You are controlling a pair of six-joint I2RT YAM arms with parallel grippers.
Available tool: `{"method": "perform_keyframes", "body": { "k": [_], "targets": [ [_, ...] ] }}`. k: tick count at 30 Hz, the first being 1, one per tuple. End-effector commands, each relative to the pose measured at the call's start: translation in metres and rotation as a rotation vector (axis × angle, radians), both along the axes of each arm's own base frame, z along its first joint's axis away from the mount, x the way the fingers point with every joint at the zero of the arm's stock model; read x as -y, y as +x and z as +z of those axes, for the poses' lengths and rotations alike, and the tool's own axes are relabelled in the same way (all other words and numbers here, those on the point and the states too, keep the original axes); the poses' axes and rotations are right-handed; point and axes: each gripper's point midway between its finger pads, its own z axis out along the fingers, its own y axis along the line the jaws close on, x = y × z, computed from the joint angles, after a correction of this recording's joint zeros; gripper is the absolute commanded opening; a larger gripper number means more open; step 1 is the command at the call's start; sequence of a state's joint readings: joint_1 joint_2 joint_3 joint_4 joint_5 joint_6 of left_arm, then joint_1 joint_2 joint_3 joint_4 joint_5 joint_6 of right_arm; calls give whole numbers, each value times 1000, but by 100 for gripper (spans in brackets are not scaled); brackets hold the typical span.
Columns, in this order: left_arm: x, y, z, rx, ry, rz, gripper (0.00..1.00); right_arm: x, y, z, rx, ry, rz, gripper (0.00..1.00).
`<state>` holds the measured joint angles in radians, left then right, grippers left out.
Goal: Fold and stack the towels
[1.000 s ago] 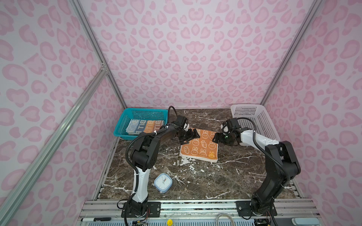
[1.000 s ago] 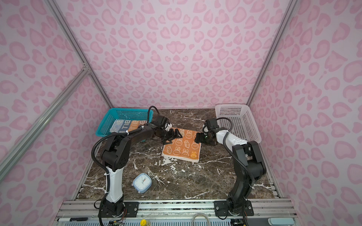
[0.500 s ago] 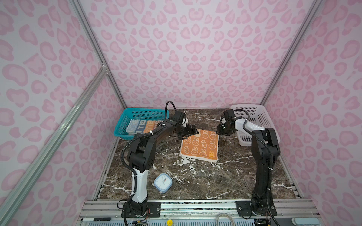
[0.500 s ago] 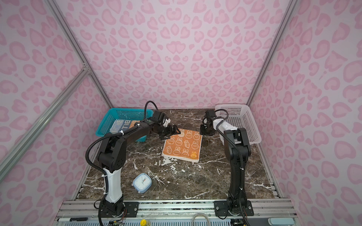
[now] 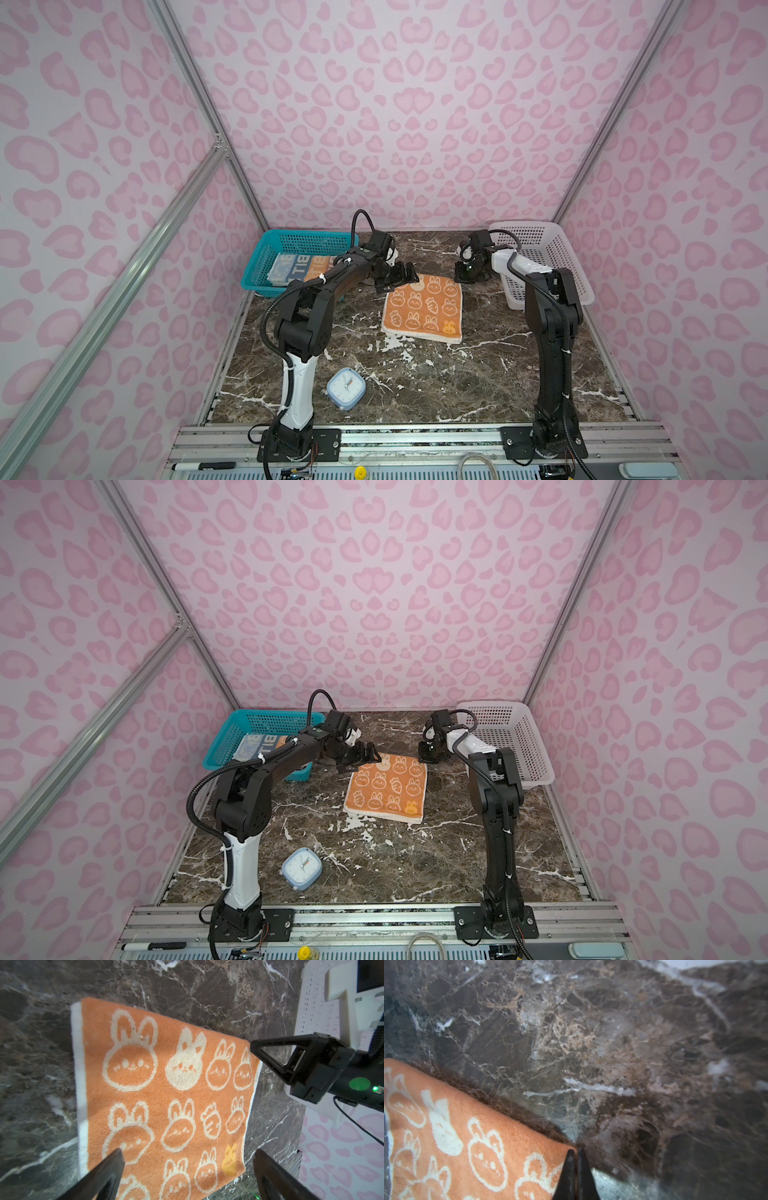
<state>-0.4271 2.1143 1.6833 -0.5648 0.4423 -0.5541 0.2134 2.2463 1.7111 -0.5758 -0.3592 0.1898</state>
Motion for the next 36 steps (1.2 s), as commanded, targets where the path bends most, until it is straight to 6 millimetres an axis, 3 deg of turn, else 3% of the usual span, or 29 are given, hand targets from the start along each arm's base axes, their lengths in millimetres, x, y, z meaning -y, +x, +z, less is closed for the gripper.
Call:
{"method": "perform_keyframes", "body": {
  "k": [1, 9, 12, 16, 22, 27, 32, 36],
  "targets": [
    [-12, 11, -7, -18, 39, 21, 98, -2, -11, 2, -43, -47, 48, 0],
    [-16, 33, -3, 11, 76, 26, 98, -31, -15, 71, 147, -64, 205, 0],
    [-16, 40, -5, 16, 82, 29, 98, -30, -17, 76, 159, -73, 221, 0],
    [-13, 45, -4, 19, 79, 27, 98, -41, -23, 102, 251, -25, 255, 0],
    [-10, 51, -3, 24, 70, 24, 98, -55, -29, 127, 286, -14, 319, 0],
    [-14, 61, -5, 22, 72, 41, 98, -60, -30, 132, 291, -16, 339, 0],
    [-27, 71, -25, 5, 149, 57, 100, -59, -31, 130, 291, -22, 341, 0],
    [-32, 76, -39, -5, 185, 64, 93, -60, -31, 127, 284, -21, 344, 0]
  ]
}}
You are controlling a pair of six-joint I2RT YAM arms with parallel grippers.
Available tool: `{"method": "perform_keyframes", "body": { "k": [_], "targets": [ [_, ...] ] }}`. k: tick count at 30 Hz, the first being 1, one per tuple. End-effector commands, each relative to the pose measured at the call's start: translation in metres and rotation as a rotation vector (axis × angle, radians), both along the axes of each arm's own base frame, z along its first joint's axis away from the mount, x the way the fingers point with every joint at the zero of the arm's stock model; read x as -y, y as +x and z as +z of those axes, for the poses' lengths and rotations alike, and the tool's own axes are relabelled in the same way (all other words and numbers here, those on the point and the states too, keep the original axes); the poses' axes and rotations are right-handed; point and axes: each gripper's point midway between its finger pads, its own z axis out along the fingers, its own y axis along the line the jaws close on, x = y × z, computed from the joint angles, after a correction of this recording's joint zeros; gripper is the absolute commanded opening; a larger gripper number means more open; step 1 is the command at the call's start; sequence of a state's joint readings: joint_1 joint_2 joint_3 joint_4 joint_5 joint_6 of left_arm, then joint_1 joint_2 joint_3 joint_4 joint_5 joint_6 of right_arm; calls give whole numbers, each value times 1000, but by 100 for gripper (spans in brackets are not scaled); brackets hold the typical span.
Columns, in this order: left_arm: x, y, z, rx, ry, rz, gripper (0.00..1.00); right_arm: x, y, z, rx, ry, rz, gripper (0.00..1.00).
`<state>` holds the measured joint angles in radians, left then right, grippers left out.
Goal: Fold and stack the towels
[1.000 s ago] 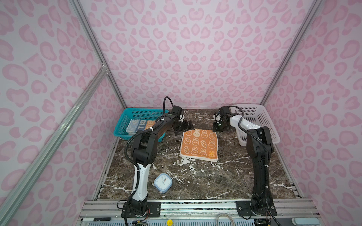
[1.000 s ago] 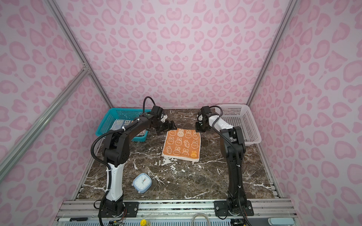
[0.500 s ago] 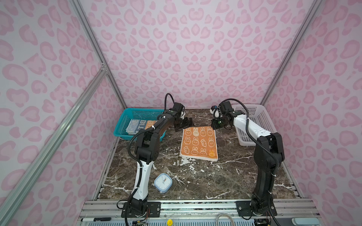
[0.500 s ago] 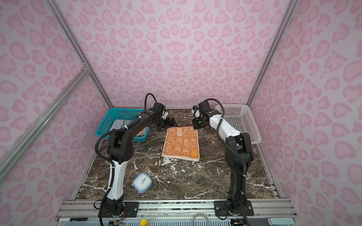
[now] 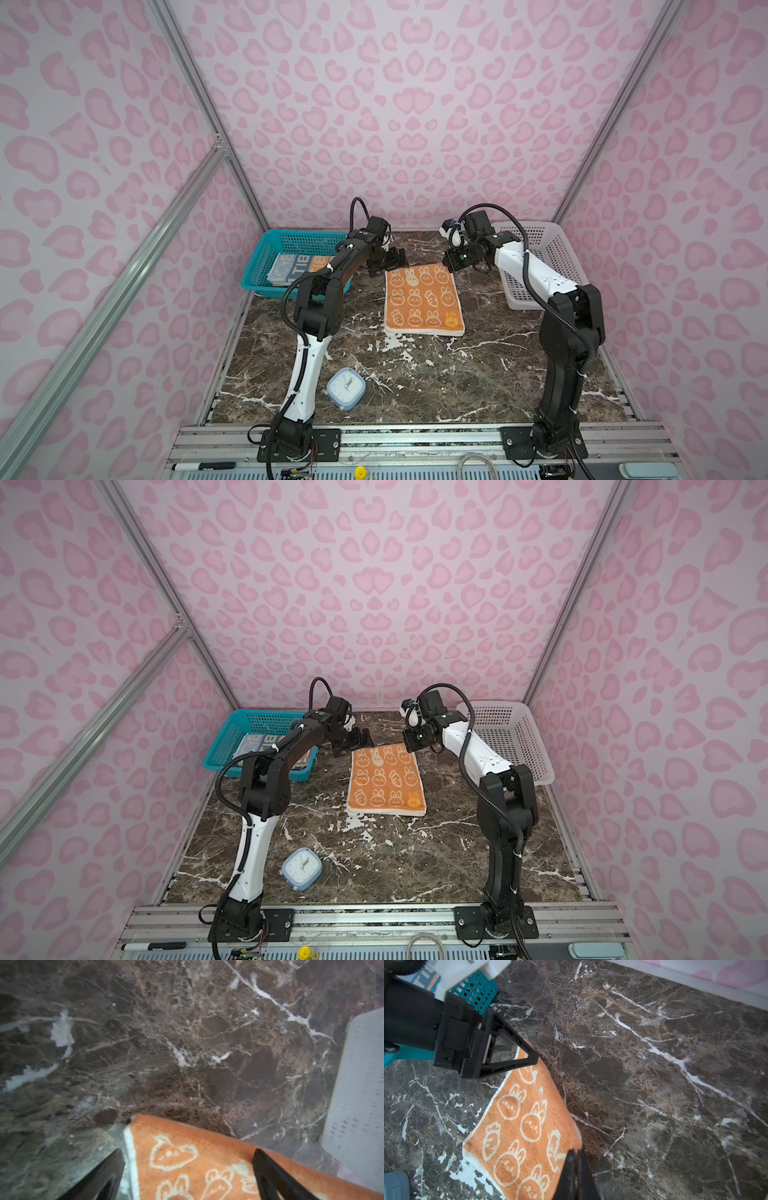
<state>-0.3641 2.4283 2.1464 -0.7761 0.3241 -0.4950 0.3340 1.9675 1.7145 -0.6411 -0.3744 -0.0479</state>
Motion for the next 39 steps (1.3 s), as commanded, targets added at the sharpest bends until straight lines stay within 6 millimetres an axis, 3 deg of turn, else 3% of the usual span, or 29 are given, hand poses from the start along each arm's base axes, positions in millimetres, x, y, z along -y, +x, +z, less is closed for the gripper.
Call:
{"method": "perform_keyframes", "body": {
  "k": [1, 9, 16, 20, 33, 39],
  "targets": [
    [-7, -1, -13, -26, 47, 3, 91, -1, -2, -7, -12, -7, 13, 0],
    [-7, 6, -21, -55, 41, 31, 85, 0, -3, -7, -8, -10, 15, 0],
    [-9, 15, -12, -19, 40, 46, 79, 2, -4, -10, -8, -23, 10, 0],
    [-18, 18, 4, 29, 57, 43, 76, 7, -2, -15, -22, -18, -6, 0],
    [-10, 23, 0, 65, 31, -30, 58, 24, 24, -65, -133, 2, -73, 0],
    [-17, 23, -5, 68, 67, -52, 49, 26, 32, -81, -166, 3, -82, 0]
  ]
}}
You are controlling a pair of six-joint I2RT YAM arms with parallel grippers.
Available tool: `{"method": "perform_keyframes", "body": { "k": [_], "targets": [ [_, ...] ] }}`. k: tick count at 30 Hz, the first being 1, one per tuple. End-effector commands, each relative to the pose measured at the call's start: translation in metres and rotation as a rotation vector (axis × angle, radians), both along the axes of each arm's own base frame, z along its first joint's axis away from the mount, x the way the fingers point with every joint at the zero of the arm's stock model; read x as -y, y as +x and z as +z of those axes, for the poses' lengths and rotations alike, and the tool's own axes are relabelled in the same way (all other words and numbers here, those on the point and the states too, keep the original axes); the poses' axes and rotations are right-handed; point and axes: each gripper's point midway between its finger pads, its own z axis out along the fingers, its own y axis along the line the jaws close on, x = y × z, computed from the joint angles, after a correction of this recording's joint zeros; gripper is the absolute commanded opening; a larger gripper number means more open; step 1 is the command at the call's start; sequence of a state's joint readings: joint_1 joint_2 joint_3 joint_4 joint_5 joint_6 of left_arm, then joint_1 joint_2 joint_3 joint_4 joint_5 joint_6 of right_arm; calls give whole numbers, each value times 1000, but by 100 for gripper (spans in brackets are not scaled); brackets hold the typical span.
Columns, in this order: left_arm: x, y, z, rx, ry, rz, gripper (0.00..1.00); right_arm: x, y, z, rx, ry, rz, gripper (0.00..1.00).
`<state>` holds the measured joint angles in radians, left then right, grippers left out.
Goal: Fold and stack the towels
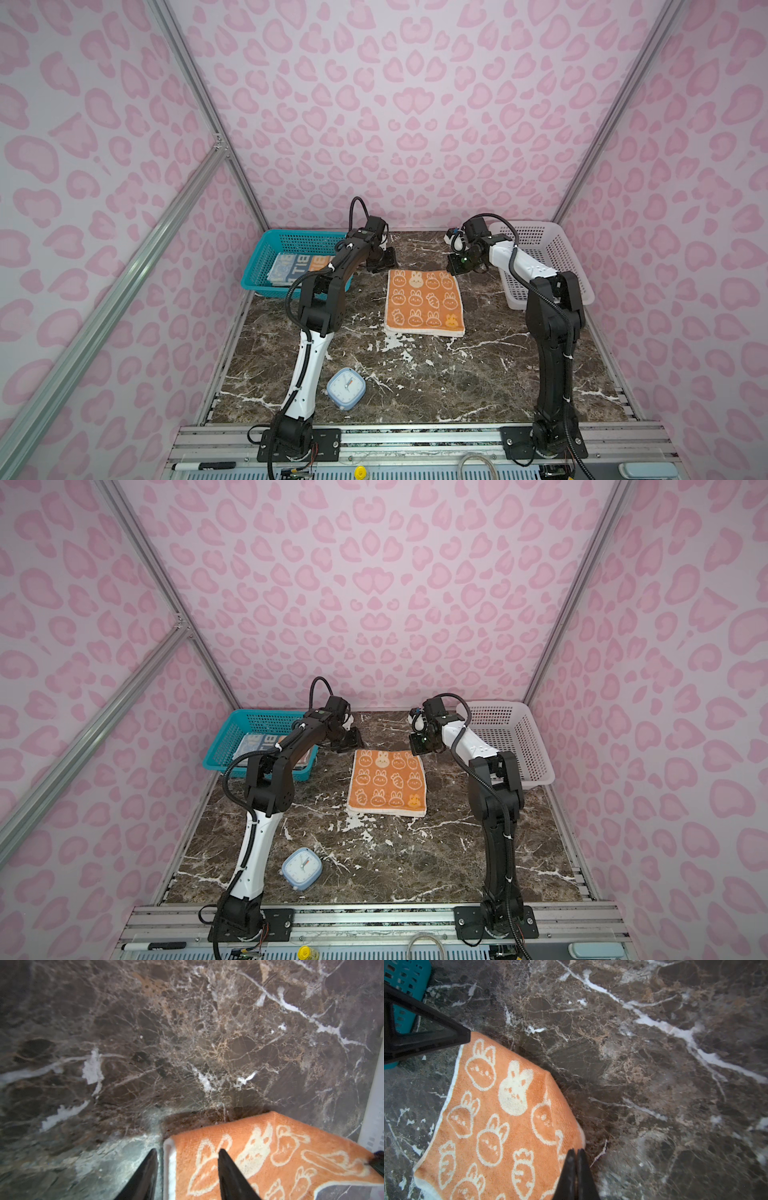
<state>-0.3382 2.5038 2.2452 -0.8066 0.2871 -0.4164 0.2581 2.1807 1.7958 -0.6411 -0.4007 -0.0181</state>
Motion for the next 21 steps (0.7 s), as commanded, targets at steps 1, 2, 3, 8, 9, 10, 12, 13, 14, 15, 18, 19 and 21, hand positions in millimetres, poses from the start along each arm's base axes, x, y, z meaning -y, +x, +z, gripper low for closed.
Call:
{"method": "perform_keyframes", "body": {
  "k": [1, 2, 3, 8, 9, 10, 12, 13, 14, 15, 18, 19, 21],
  "targets": [
    [-3, 3, 5, 30, 20, -29, 48, -1, 0, -7, -24, 11, 4, 0],
    [-3, 3, 4, 31, 27, -31, 48, -2, 0, -8, -26, 12, 5, 0],
    [-3, 3, 1, 26, 30, -33, 47, -2, 1, -8, -27, 13, 5, 0],
    [-3, 2, -13, 7, 37, -42, 45, -3, 1, -6, -26, 16, 7, 0],
    [-3, 2, -15, 6, 35, -43, 44, -2, 1, -6, -25, 15, 6, 0],
    [-2, 2, -16, 3, 30, -44, 43, -3, 0, -6, -25, 14, 7, 0],
    [-1, 2, -19, -2, 27, -46, 41, -2, 0, -5, -26, 13, 7, 0],
    [-1, 1, -20, -2, 32, -47, 41, -2, 0, -5, -25, 13, 7, 0],
    [-2, 2, -21, -1, 40, -46, 40, -3, -1, -5, -25, 14, 10, 0],
    [-3, 1, -22, -1, 44, -47, 39, -3, -1, -5, -26, 18, 10, 0],
    [-1, 1, -25, -6, 38, -52, 37, -3, -2, -4, -25, 23, 8, 0],
    [0, 1, -26, -7, 35, -53, 37, -4, -2, -5, -26, 23, 8, 0],
    [3, -2, -29, -12, 35, -64, 31, -3, -3, -5, -28, 22, 5, 0]
  ]
}}
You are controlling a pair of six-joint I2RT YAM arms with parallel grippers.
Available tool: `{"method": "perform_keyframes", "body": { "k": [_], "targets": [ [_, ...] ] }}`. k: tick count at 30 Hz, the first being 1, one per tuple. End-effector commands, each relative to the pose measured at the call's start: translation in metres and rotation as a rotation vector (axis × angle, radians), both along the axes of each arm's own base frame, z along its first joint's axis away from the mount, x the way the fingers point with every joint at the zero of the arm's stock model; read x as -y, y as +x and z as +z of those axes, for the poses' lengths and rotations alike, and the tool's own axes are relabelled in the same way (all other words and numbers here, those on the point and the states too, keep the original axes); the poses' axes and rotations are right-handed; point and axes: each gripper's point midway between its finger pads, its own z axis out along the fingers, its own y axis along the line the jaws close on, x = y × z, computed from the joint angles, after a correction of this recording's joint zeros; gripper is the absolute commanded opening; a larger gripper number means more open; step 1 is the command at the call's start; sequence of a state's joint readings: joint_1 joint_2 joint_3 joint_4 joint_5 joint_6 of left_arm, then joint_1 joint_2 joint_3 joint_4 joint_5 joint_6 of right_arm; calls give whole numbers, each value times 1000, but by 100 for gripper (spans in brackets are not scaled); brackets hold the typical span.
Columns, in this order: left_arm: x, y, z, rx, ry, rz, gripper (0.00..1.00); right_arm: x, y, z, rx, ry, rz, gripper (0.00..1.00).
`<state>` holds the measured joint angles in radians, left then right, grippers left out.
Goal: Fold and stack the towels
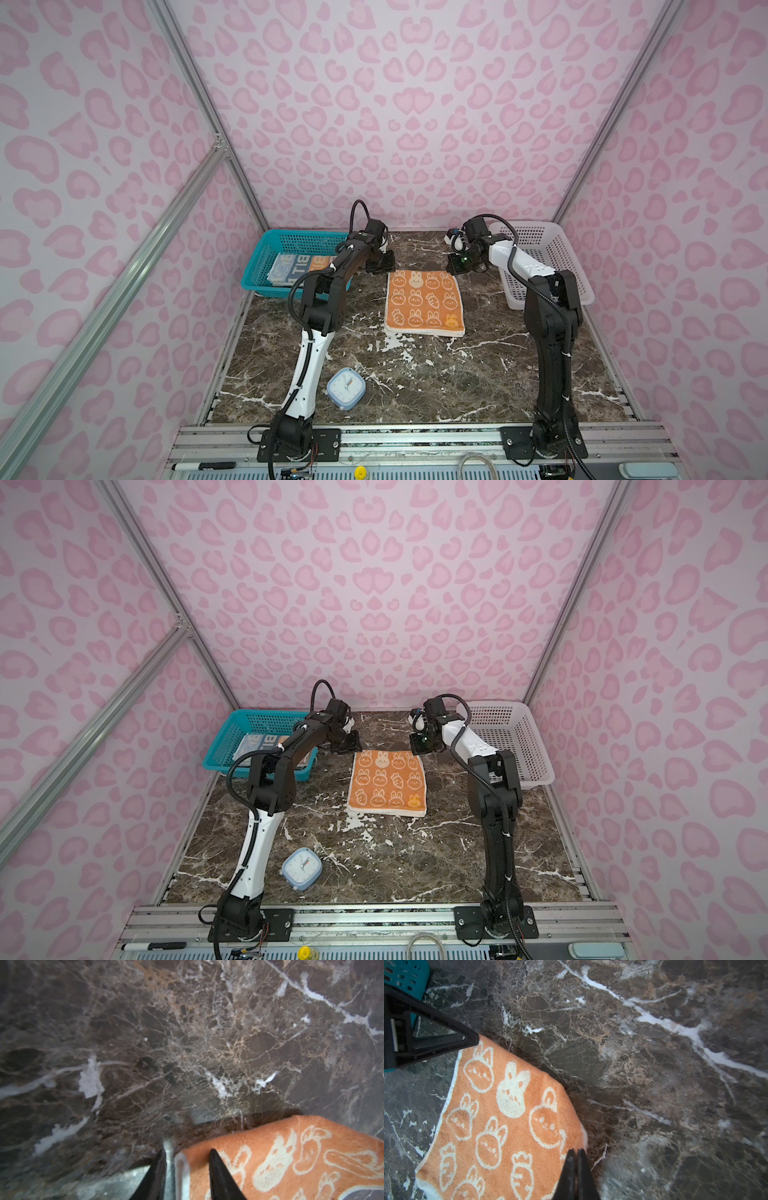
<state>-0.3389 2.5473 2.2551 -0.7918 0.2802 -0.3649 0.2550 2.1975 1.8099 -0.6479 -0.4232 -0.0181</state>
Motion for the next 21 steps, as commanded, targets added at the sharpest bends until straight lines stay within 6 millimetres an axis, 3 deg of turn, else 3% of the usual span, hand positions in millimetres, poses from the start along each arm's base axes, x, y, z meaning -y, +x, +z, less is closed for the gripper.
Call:
{"method": "perform_keyframes", "body": {
  "k": [1, 10, 14, 21],
  "targets": [
    [4, -6, -9, -20, 14, -26, 29, 0, -4, -2, -12, 3, -2, 0],
    [-1, -20, -13, -44, 63, -40, 18, 2, -5, 0, -7, 4, -11, 0],
    [-8, -15, -14, -38, 75, -31, 6, 2, -3, 1, -3, 14, -15, 0],
    [-16, 7, 22, 49, 29, -7, 3, 1, -2, 16, 21, 21, -9, 0]
  ]
}}
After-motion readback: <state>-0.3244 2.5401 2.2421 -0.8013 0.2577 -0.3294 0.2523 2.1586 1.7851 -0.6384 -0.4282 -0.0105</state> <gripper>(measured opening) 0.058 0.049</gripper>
